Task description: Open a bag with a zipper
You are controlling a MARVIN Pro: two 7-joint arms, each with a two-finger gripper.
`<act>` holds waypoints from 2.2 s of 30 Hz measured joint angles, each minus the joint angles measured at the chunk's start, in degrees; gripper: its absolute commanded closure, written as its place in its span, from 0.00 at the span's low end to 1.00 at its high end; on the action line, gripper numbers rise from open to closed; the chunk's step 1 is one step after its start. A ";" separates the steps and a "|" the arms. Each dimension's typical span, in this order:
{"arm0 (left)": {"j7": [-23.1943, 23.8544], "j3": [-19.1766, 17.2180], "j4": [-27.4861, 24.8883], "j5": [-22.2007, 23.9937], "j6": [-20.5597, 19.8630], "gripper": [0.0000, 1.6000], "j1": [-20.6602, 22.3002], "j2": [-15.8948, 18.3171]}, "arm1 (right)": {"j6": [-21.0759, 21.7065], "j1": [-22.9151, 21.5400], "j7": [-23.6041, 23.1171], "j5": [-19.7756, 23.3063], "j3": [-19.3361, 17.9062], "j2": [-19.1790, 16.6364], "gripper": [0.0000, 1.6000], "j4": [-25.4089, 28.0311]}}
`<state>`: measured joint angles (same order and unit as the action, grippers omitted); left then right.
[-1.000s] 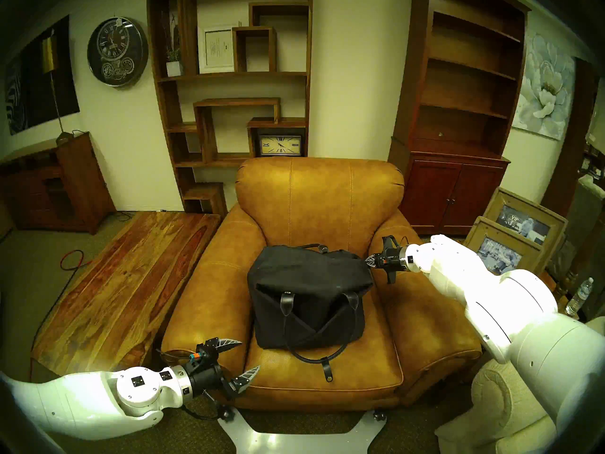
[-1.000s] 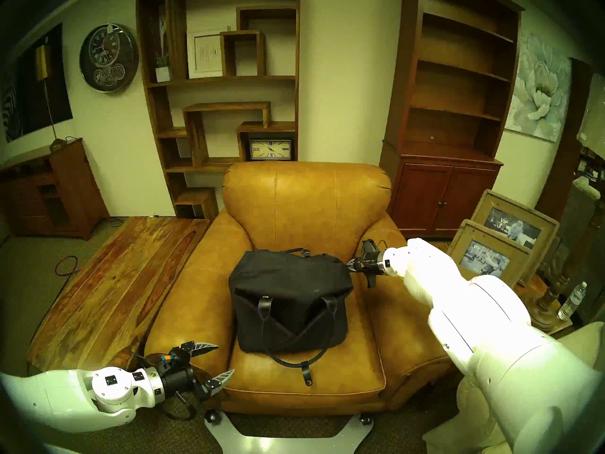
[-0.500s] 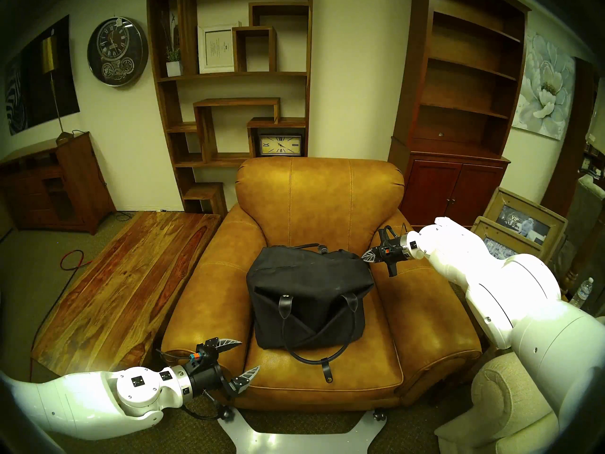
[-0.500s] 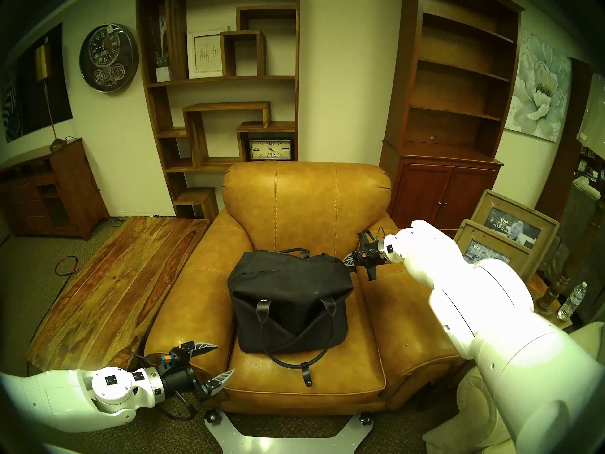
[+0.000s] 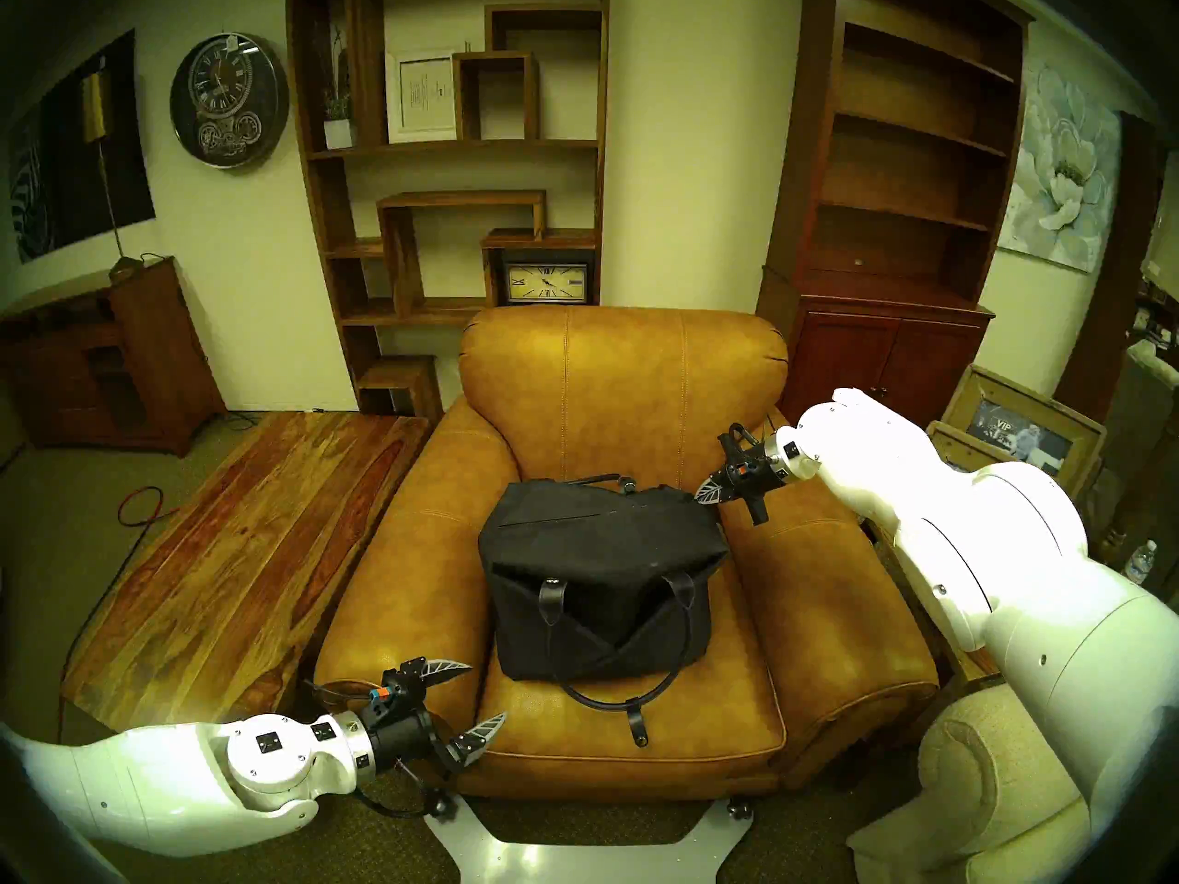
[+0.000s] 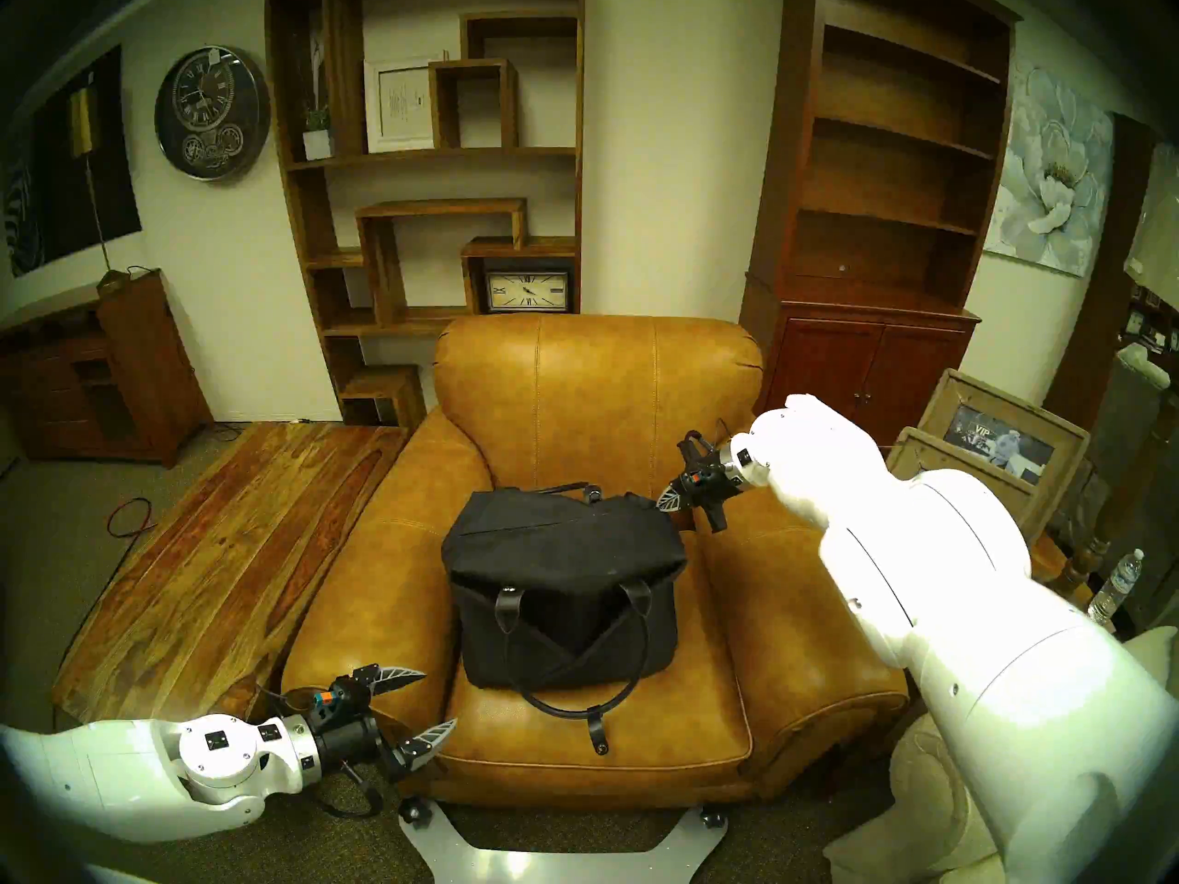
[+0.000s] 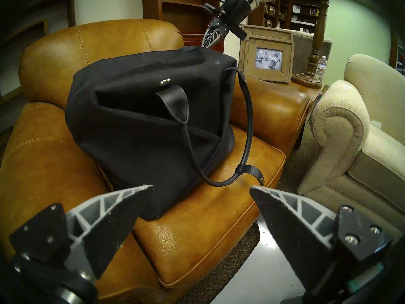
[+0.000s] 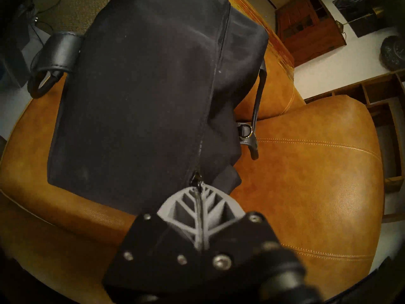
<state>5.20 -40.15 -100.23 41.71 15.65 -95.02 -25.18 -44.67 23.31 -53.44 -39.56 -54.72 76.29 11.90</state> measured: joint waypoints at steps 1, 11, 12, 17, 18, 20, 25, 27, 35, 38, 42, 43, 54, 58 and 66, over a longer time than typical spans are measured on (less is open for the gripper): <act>0.00 0.02 0.00 0.01 0.00 0.00 0.01 0.00 | 0.09 -0.31 -0.82 0.06 -0.16 0.34 1.00 -0.09; -0.04 0.12 0.00 0.03 0.06 0.00 0.09 0.04 | 3.10 -2.01 -8.01 1.23 -2.08 4.69 1.00 -1.14; -0.05 0.13 0.00 0.03 0.07 0.00 0.09 0.05 | 3.42 -2.14 -8.81 1.45 -2.38 5.14 1.00 -1.26; -0.07 0.18 -0.01 0.03 0.15 0.00 0.11 0.07 | 4.26 -2.81 -11.12 1.99 -3.14 6.76 1.00 -1.84; -0.08 0.19 -0.01 0.03 0.17 0.00 0.12 0.08 | 4.46 -3.02 -11.32 2.01 -3.22 7.15 1.00 -2.08; -0.09 0.21 -0.01 0.03 0.19 0.00 0.13 0.09 | 4.87 -3.23 -11.69 1.95 -3.21 7.55 1.00 -2.31; -0.12 0.27 -0.01 0.04 0.24 0.00 0.15 0.11 | 5.93 -3.71 -12.77 1.52 -2.95 8.83 1.00 -2.71; -0.13 0.30 -0.01 0.04 0.24 0.00 0.17 0.11 | 6.61 -3.89 -13.29 1.25 -2.71 9.88 1.00 -2.72; -0.15 0.38 -0.01 0.08 0.24 0.00 0.26 0.13 | 9.49 -3.40 -14.97 0.94 -1.47 13.15 1.00 0.03; -0.16 0.42 0.00 0.11 0.23 0.00 0.31 0.13 | 11.01 -2.60 -15.19 1.06 -0.63 14.68 1.00 2.35; -0.16 0.49 0.01 0.13 0.22 0.00 0.37 0.13 | 12.89 -1.45 -14.98 1.13 0.54 16.34 1.00 4.82; -0.17 0.52 0.02 0.15 0.22 0.00 0.39 0.13 | 13.77 -0.92 -14.82 1.14 1.19 17.08 1.00 5.86; -0.19 0.69 0.04 0.26 0.21 0.00 0.54 0.14 | 21.23 1.02 -14.17 0.18 7.18 21.31 1.00 12.30; -0.20 0.76 0.04 0.30 0.21 0.00 0.59 0.15 | 24.08 1.25 -14.13 -0.36 9.51 22.54 1.00 13.97; -0.23 0.89 0.04 0.36 0.21 0.00 0.71 0.16 | 31.18 1.92 -14.17 -1.54 14.50 25.33 1.00 17.48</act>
<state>4.97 -39.26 -100.18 42.06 15.86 -94.31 -25.02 -13.49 25.23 -67.62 -41.10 -40.22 101.62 29.38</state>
